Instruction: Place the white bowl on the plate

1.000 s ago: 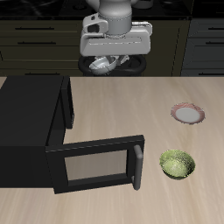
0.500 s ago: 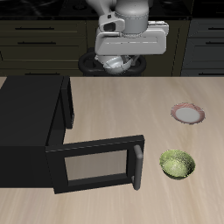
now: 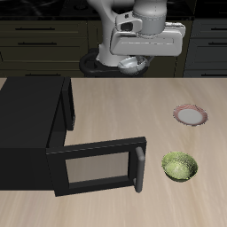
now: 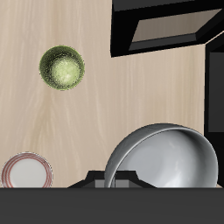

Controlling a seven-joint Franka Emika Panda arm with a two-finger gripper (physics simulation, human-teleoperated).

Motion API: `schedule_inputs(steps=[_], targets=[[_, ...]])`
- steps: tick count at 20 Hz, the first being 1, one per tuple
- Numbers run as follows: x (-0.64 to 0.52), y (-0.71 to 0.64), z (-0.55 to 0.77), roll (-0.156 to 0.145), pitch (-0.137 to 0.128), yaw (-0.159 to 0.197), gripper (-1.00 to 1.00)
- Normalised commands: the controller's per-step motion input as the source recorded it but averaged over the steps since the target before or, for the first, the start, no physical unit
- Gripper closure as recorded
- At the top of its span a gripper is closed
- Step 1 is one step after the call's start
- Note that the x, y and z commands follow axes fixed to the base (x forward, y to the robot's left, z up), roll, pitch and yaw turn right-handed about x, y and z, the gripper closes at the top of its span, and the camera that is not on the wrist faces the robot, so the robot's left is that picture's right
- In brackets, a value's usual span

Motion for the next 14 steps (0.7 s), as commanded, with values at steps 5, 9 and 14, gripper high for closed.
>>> schedule_inputs(steps=[5, 9, 14], targets=[[-0.36, 0.27, -0.01, -0.058, -0.077, 0.026, 1.0], [-0.29, 0.18, -0.11, 0.006, 0.002, -0.038, 1.0], [-0.28, 0.1, -0.08, 0.002, -0.006, -0.019, 1.0]])
